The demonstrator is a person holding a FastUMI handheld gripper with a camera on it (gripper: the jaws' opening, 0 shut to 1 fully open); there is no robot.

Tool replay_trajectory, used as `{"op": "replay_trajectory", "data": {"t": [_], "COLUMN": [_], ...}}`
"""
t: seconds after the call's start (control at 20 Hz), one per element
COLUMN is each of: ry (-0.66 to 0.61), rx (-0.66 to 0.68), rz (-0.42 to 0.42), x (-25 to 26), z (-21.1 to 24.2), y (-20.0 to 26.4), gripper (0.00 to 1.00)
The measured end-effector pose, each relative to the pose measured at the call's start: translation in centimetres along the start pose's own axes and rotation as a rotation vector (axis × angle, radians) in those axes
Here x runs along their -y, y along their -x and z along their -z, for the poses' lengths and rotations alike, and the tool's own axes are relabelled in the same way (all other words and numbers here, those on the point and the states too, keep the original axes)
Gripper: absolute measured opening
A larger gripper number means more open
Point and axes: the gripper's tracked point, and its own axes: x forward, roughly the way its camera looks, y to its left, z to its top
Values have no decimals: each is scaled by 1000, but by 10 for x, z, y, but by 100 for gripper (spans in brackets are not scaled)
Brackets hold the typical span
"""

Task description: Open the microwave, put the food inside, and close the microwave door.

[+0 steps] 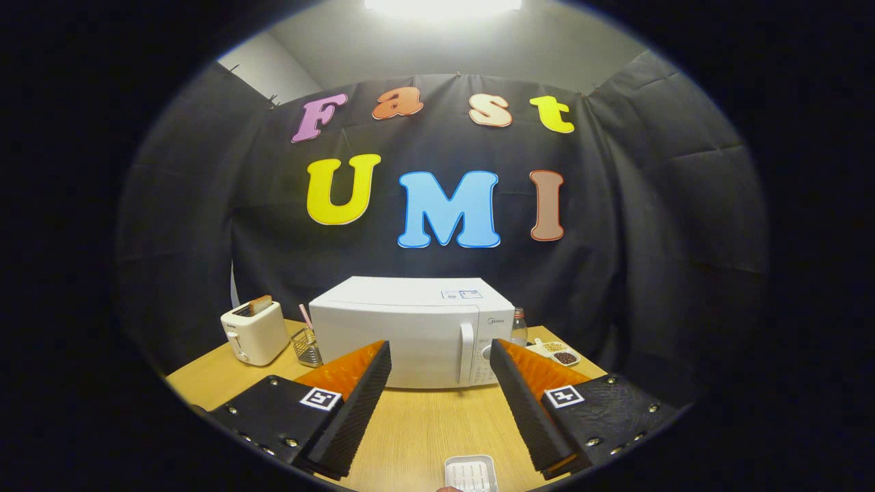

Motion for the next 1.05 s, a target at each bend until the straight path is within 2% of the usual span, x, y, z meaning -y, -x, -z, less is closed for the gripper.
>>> {"op": "replay_trajectory", "data": {"t": [0.4, 1.05], "ry": [38, 38], "rx": [11, 17], "rz": [39, 81], "x": [6, 30], "z": [-1, -5], "y": [38, 40], "gripper": [92, 92]}}
